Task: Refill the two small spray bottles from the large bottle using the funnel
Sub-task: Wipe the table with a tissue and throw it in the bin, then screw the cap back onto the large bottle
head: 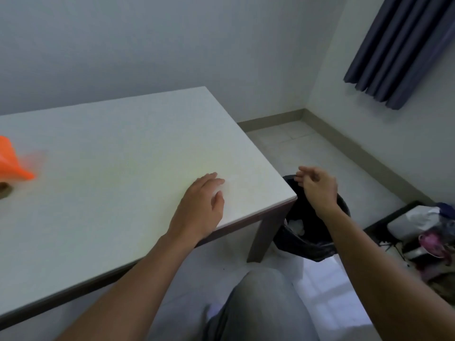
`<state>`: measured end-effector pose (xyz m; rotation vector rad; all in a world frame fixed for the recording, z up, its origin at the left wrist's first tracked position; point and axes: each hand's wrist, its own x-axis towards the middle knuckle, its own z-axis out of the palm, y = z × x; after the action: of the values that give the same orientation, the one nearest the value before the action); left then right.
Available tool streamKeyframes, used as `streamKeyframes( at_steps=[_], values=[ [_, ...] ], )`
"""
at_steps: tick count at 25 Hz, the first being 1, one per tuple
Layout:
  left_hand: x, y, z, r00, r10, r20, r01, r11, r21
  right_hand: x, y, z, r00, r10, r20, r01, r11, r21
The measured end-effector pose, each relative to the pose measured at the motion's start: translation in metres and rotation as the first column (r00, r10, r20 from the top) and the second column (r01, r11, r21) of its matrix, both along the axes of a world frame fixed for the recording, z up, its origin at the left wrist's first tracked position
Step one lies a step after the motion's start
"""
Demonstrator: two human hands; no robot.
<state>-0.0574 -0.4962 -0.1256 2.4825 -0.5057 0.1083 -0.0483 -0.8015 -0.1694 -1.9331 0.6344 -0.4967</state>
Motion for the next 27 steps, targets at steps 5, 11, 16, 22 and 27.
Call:
streamKeyframes(
  at_steps=[5,11,16,22,27],
  values=[
    [-0.017,0.068,0.009,0.991,0.133,-0.018,-0.134,0.989,-0.071,0.012,0.084,0.071,0.958,0.256,0.129,-0.244,0.964,-0.104],
    [-0.031,0.193,0.047,0.920,0.387,0.059,-0.376,0.916,-0.142,0.012,0.243,0.092,0.747,0.665,0.007,-0.644,0.727,-0.238],
    [-0.025,0.302,0.098,0.763,0.599,0.245,-0.534,0.797,-0.283,0.024,0.388,0.090,0.549,0.833,-0.076,-0.819,0.517,-0.249],
    [0.000,0.395,0.141,0.641,0.732,0.231,-0.662,0.679,-0.318,0.052,0.518,0.090,0.553,0.801,-0.230,-0.806,0.445,-0.391],
    [0.029,0.429,0.141,0.655,0.755,0.027,-0.729,0.641,-0.242,0.078,0.567,0.085,0.678,0.574,-0.459,-0.712,0.357,-0.604]
  ],
)
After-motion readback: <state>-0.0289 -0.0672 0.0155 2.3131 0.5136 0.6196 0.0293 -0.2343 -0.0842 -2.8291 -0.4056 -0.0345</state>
